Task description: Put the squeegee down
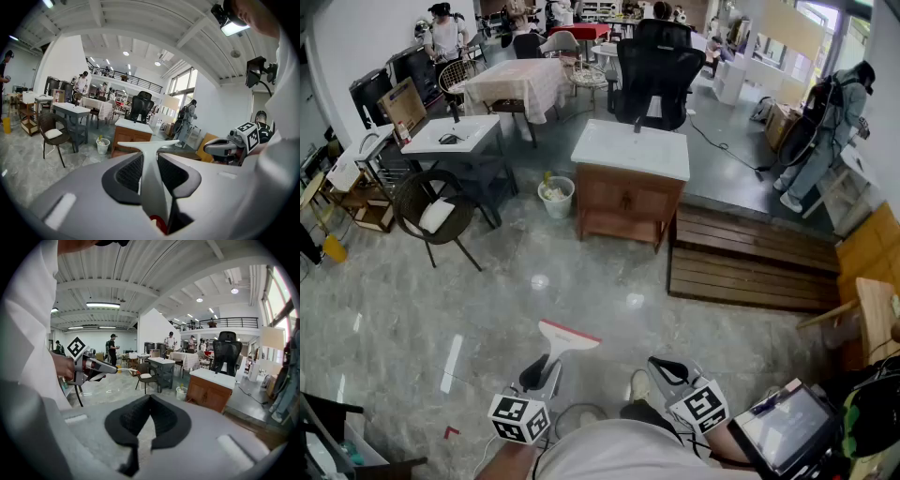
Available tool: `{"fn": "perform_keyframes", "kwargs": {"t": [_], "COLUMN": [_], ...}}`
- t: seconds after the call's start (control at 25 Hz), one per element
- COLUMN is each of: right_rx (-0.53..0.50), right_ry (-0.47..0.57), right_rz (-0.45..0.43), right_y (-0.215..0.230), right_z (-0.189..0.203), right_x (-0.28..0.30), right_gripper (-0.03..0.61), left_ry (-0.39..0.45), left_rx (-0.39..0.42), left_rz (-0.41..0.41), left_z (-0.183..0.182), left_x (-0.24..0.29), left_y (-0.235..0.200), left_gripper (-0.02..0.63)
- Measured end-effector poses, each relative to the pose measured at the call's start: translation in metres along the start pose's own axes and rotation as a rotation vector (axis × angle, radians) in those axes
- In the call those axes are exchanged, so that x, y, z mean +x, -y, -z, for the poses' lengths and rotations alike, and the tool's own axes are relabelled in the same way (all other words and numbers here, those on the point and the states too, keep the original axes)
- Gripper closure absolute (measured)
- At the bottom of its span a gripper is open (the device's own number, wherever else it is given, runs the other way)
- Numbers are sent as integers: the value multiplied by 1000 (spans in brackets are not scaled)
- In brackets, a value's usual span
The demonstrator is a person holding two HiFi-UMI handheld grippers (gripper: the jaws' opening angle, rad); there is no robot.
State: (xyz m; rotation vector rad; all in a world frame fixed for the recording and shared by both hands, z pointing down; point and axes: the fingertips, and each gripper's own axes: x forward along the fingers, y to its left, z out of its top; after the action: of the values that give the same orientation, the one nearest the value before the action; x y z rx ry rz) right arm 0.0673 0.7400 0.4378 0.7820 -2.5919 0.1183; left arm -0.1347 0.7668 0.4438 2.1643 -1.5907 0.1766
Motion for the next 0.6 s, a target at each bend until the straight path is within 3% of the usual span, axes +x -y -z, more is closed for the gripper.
{"fn": "perform_keyframes", "kwargs": {"t": [0.28,0.6], "right_rx": [6,28], "right_ry": [28,43], "right_rz": [22,41], "right_y": [67,196], "right_z": [-8,0], "right_x": [4,6], "right_gripper": [577,575], "left_ry": [-10,-12], "left_rx": [7,13], "left_rz": [8,-14], "left_z": [-23,-67], "left_x": [57,171], "left_y": [19,56], "left_gripper": [505,505]}}
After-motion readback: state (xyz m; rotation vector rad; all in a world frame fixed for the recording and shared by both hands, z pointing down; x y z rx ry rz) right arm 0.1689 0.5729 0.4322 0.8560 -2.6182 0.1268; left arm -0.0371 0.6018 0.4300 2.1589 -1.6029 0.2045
